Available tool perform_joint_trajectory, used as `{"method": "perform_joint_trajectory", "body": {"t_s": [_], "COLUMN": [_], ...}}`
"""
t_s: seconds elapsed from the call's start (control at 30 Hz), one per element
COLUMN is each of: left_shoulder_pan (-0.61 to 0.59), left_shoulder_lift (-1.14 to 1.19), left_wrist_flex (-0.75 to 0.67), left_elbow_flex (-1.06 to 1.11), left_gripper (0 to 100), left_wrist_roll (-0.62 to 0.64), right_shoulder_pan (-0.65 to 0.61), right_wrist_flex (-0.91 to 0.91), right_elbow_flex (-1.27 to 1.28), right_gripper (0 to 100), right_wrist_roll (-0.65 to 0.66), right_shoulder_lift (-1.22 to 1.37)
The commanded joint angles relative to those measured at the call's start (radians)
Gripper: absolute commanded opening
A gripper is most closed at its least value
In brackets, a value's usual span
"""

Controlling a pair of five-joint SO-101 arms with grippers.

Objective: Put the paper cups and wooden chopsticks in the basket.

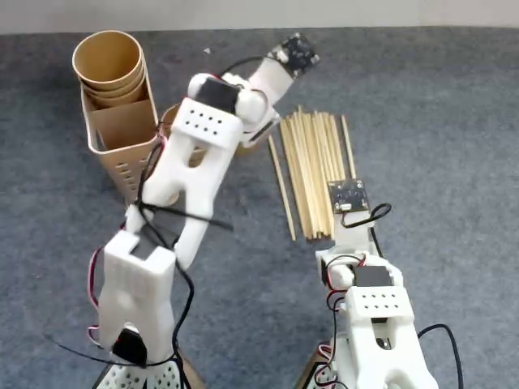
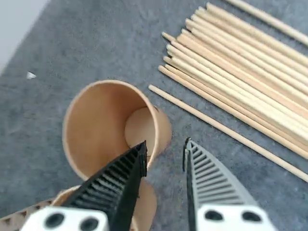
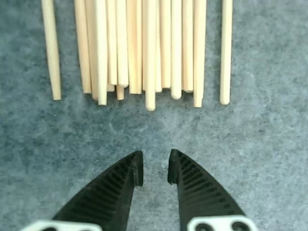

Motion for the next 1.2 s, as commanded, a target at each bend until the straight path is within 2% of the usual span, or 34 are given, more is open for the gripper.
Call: {"method": "perform_joint_trajectory", "body": {"t_s": [0.0,0.13,0.3,0.43,0.47,0.67,0.87,1.0,1.17], "left_shoulder_pan": [0.001,0.005,-0.008,-0.012,-0.01,-0.007,-0.019,-0.145,-0.34], "left_shoulder_lift": [0.045,0.116,0.236,0.303,0.305,0.254,0.125,-0.053,-0.232], "left_wrist_flex": [-0.017,0.054,0.06,0.072,0.095,0.261,0.434,0.434,0.431], "left_elbow_flex": [-0.104,-0.203,-0.259,-0.32,-0.349,-0.661,-0.987,-0.957,-0.803], "left_gripper": [14,14,13,0,0,0,0,0,0], "left_wrist_roll": [0.011,0.011,0.011,0.006,0.005,0.003,-0.107,-0.115,-0.109], "right_shoulder_pan": [-0.002,-0.002,-0.002,-0.002,-0.002,-0.002,-0.002,-0.004,-0.004], "right_wrist_flex": [-0.015,-0.015,-0.015,-0.015,-0.015,-0.015,-0.015,-0.015,-0.015], "right_elbow_flex": [-0.005,-0.005,-0.005,-0.005,-0.005,-0.005,-0.005,-0.005,-0.005], "right_gripper": [10.5,10.5,10.5,10.5,10.5,10.5,10.5,10.5,10.5], "right_wrist_roll": [-0.003,-0.003,-0.003,-0.003,-0.003,-0.003,-0.003,-0.003,-0.003], "right_shoulder_lift": [-0.001,-0.001,-0.001,-0.001,-0.001,-0.001,-0.001,-0.001,-0.001]}}
